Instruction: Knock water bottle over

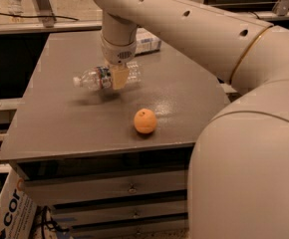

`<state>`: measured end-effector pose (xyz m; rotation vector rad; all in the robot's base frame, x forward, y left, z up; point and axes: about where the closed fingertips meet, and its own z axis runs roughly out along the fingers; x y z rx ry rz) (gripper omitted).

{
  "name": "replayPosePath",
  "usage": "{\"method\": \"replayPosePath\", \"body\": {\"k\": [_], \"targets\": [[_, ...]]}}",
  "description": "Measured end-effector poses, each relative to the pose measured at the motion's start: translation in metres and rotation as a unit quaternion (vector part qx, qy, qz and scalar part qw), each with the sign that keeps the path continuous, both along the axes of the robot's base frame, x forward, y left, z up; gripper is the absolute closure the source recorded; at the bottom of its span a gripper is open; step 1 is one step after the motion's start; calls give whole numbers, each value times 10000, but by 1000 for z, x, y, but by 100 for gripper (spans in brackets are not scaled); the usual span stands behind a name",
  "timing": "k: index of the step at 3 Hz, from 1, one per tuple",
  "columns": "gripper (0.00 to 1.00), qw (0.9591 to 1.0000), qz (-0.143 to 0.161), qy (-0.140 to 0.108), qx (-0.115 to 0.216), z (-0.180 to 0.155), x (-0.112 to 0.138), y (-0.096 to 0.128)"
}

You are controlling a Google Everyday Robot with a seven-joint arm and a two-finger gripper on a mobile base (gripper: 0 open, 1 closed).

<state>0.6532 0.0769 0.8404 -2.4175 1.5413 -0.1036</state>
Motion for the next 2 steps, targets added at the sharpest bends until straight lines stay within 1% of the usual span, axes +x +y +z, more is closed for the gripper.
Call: {"method": "replayPosePath", "body": {"k": [1,2], "targets": [[18,10000,15,30,-67,-5,-1,-1],[0,9999,72,38,-151,-7,-2,-4]]}}
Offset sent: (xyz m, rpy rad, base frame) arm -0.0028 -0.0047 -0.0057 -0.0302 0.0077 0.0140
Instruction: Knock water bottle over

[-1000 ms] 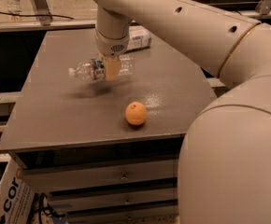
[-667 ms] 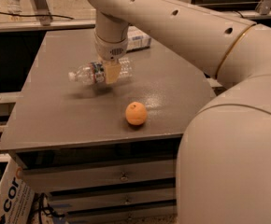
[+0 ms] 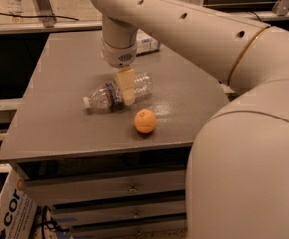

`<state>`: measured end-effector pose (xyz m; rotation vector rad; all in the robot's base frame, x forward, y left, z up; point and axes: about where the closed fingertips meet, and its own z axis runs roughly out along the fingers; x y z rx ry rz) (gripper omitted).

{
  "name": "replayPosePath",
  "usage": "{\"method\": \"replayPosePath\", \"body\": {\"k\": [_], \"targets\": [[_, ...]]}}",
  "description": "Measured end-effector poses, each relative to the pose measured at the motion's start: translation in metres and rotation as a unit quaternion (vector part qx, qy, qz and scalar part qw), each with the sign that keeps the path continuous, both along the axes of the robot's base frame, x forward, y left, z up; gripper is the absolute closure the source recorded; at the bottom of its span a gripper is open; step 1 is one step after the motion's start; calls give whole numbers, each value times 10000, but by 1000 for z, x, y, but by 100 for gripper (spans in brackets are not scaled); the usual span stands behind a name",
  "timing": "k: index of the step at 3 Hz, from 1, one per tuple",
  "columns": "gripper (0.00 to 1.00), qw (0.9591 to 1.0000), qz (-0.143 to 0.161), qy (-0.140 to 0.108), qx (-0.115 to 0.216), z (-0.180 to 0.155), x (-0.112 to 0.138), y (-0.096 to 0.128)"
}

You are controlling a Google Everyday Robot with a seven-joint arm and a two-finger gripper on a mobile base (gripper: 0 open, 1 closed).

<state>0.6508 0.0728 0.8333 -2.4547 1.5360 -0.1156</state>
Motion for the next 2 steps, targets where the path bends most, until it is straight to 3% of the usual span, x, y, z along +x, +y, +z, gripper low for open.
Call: {"method": "replayPosePath", "body": {"k": [2], "targets": [[0,9999,-41,59,148,3,0,-4]]}}
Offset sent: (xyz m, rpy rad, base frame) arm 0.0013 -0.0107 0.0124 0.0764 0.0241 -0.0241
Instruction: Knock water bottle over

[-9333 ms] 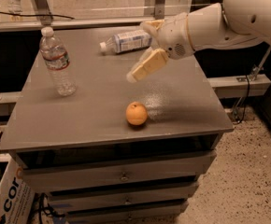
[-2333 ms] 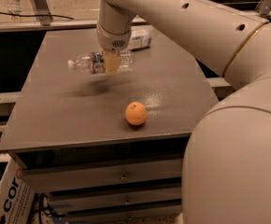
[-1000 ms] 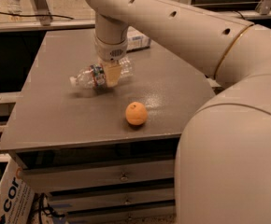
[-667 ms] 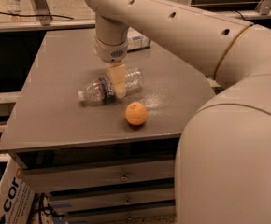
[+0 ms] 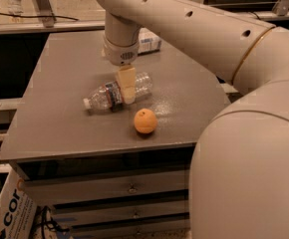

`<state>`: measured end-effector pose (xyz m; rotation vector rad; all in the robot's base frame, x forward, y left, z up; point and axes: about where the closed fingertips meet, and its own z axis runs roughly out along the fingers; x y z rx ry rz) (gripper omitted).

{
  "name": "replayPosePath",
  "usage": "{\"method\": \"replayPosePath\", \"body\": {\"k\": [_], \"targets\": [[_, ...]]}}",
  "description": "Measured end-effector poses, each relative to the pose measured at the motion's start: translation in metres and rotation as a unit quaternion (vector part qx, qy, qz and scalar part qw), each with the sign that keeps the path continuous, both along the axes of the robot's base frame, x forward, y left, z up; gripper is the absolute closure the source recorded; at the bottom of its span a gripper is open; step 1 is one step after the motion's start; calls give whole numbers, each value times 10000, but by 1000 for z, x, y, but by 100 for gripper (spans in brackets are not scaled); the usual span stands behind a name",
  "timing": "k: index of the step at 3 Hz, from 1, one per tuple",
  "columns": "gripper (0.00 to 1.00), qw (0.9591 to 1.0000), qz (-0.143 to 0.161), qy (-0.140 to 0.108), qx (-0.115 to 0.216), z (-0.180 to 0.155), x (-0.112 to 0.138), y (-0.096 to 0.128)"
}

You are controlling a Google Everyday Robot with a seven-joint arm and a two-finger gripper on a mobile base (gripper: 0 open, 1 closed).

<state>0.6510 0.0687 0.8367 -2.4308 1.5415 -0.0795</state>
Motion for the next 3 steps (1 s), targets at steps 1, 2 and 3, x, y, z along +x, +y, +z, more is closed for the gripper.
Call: {"method": "replayPosePath", "body": {"k": [1,2,3], "targets": [[0,9991,-74,56,415,12,-1,-10],[0,9957,-188,207,883,17,-7,-24],[0,9887,-369,444,1383,14,-13,-42]]}}
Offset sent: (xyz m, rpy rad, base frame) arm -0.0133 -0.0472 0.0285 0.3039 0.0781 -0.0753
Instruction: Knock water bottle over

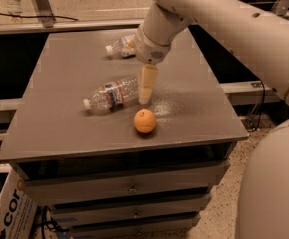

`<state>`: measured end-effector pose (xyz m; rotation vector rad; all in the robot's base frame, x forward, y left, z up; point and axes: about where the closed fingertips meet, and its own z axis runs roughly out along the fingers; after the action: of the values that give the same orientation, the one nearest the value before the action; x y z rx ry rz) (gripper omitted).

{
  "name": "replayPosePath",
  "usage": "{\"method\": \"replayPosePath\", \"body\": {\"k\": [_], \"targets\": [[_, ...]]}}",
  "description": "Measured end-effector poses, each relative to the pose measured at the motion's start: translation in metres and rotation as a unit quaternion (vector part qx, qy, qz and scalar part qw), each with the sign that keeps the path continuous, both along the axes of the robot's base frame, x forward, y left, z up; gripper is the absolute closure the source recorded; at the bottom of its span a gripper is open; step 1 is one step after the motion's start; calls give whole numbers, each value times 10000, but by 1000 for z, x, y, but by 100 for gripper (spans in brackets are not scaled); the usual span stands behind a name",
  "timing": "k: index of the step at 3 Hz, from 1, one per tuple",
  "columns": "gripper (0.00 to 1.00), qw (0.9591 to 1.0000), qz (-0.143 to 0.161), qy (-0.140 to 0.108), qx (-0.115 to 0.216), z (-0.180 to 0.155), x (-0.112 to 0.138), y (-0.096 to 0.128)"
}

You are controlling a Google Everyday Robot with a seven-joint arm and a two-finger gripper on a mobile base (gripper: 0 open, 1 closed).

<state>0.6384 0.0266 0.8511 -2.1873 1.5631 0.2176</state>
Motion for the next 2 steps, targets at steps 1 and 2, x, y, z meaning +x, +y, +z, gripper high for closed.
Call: {"method": "replayPosePath", "body": {"k": [1,2], "targets": [[0,9967,-279,317,696,-4,-3,-22],[0,9825,-693,645,1605,-6,0,-47]]}}
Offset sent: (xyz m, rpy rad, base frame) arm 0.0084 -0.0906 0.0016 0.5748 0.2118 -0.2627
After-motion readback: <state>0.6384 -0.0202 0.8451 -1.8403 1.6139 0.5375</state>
